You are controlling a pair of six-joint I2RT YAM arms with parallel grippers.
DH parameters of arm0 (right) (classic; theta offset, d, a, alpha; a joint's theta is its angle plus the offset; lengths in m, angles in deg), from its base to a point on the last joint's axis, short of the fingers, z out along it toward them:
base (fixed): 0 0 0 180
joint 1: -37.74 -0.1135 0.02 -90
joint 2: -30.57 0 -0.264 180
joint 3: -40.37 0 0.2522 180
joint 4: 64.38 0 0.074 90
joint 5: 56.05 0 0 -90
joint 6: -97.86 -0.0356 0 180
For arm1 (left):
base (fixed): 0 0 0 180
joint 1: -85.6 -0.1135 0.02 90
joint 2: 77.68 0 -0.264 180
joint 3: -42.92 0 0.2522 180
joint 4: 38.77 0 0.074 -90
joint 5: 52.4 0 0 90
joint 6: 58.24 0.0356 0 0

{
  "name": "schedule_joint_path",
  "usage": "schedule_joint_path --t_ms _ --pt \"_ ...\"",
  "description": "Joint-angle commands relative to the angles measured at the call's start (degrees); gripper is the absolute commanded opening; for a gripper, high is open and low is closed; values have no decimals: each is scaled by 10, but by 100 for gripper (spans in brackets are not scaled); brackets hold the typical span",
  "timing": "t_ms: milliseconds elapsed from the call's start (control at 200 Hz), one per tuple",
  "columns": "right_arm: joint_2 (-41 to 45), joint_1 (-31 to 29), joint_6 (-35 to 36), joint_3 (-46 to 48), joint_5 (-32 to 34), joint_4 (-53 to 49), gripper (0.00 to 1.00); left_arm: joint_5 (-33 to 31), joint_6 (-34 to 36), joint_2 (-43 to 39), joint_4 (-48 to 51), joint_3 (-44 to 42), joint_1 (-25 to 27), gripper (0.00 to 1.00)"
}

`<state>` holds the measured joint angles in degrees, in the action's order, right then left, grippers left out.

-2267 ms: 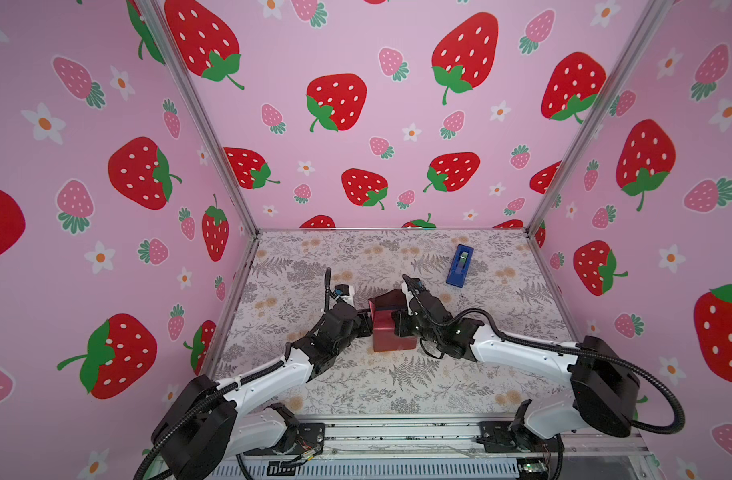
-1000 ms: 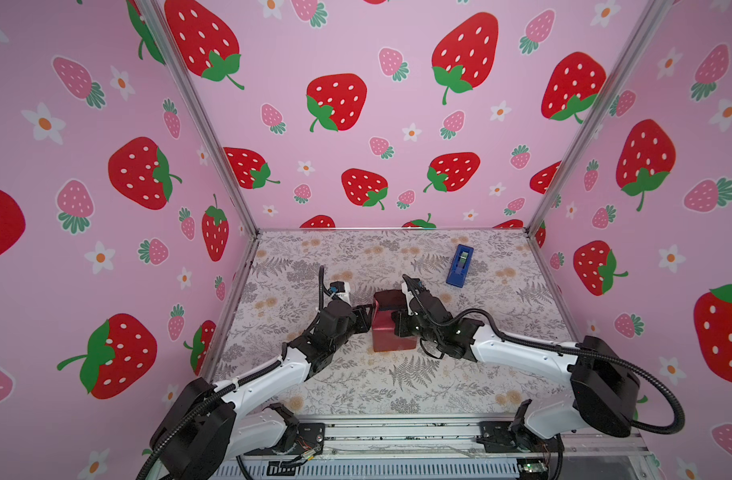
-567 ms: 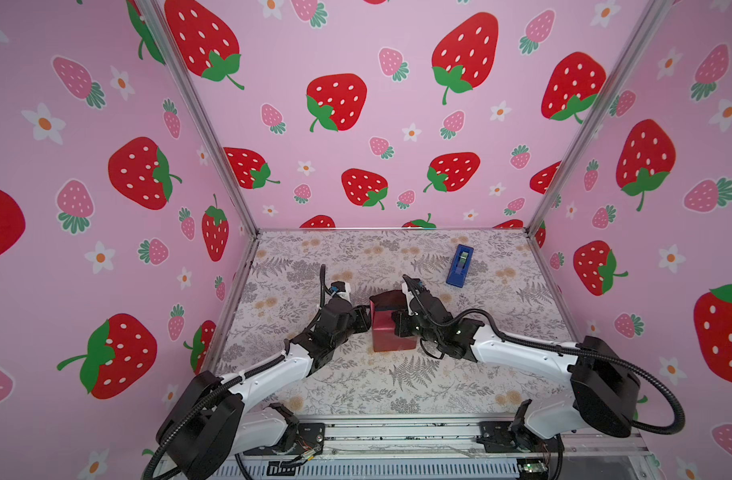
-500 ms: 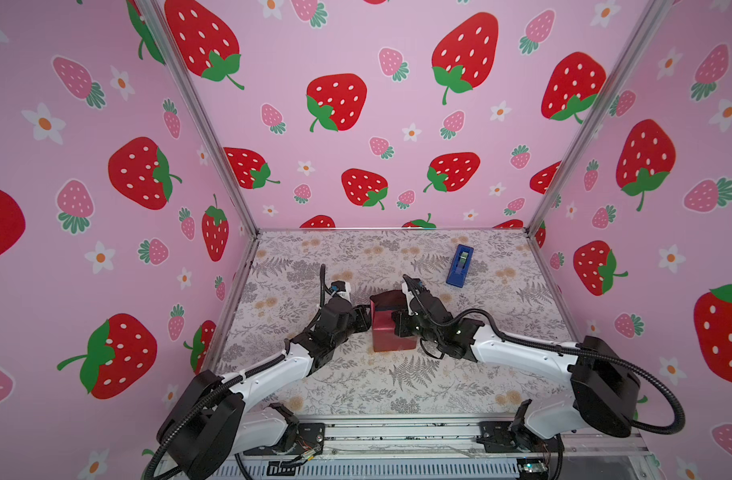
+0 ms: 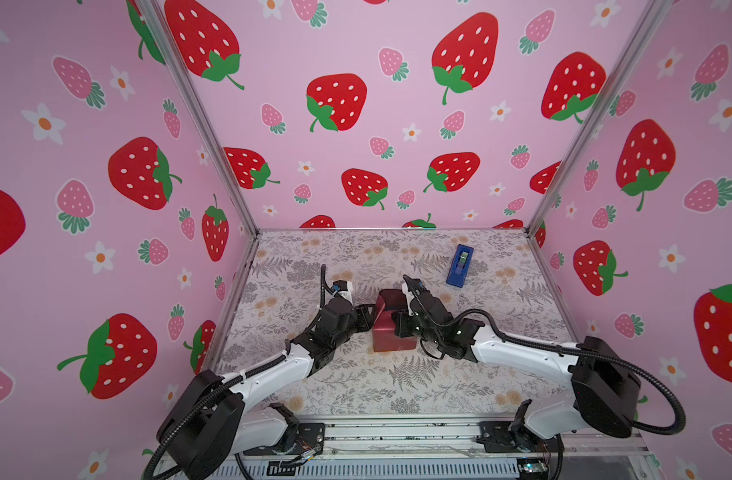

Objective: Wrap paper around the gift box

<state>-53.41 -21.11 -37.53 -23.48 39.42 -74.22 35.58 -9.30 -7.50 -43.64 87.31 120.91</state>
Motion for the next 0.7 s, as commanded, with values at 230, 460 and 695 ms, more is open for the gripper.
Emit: schedule_joint_path --t_ms 230,460,695 --pt "-16 -4 -11 23 -16 -73 6 -14 -10 -12 -18 -10 13 48" --pt "-16 -5 -11 22 -16 -72 6 -12 -10 14 -7 -4 17 50" --pt "-10 -5 -9 10 -15 -83 6 -19 2 10 67 15 23 56"
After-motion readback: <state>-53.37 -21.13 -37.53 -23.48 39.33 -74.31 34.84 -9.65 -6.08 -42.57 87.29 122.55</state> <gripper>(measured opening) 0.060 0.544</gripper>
